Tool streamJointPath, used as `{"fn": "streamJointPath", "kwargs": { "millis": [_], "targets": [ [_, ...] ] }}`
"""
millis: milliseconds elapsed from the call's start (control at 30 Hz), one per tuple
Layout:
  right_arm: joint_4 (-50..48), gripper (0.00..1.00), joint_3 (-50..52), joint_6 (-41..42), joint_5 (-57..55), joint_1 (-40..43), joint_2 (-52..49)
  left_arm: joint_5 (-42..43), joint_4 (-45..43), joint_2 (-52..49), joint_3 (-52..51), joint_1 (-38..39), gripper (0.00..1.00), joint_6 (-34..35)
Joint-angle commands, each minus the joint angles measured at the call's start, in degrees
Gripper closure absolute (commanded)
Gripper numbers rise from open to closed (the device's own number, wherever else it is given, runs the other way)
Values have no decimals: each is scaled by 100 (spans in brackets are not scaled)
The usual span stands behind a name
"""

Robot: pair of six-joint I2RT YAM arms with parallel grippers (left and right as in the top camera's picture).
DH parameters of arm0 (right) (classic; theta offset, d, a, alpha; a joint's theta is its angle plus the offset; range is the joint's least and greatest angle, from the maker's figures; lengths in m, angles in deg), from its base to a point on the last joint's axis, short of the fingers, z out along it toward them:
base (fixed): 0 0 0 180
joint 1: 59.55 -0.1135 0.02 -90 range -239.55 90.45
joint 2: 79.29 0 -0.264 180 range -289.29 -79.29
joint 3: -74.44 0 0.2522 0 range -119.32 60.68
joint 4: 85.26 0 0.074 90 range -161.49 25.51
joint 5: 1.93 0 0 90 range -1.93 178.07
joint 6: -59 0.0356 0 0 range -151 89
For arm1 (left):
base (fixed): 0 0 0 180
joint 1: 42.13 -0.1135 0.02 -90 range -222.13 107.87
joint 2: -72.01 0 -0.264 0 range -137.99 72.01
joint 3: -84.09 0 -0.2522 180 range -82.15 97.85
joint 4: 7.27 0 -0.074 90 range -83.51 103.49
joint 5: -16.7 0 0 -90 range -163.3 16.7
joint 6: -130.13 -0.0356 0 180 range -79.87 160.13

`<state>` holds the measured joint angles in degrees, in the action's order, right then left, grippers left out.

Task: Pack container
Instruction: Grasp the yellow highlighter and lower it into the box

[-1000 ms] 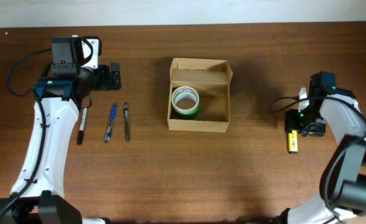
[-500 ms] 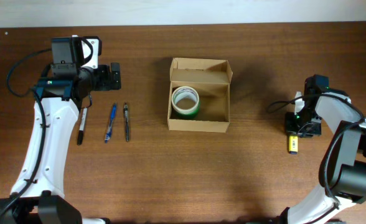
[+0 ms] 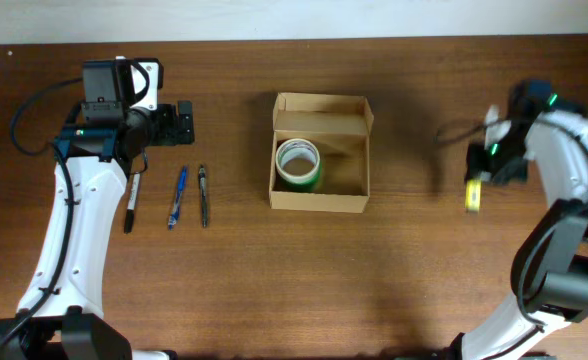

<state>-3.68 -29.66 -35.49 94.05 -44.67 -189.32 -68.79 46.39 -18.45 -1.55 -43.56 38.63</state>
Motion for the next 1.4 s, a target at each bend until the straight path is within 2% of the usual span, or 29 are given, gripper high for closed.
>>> {"fn": "streamJointPath", "kwargs": {
  "millis": [0,100,167,300,400,500,733,1067,1367],
  "targets": [
    [723,96,-1867,50,1034,-474,407,66,4,2,109,-22,1,-68],
    [1386,96,-3303,-22,1134,-1174,407,66,4,2,109,-24,1,-68],
    [1665,96,-4024,-787,1032,-1961,404,66,4,2,109,-24,1,-70],
    [1849,96,-4122,-1921,190,-3174,339,66,4,2,109,-22,1,-70],
    [2061,96,-3980,-2986,170,-3829,96,66,4,2,109,-22,1,-68],
    [2131,96,-3753,-3654,96,-4251,-195,66,4,2,109,-22,1,-68],
    [2111,96,-3515,-4487,79,-4599,-935,66,4,2,109,-22,1,-68],
    [2061,96,-3515,-4612,68,-4588,-1799,66,4,2,109,-22,1,-70],
    [1768,96,-3314,-4780,92,-4516,-2044,66,4,2,109,-22,1,-68]
  ]
}}
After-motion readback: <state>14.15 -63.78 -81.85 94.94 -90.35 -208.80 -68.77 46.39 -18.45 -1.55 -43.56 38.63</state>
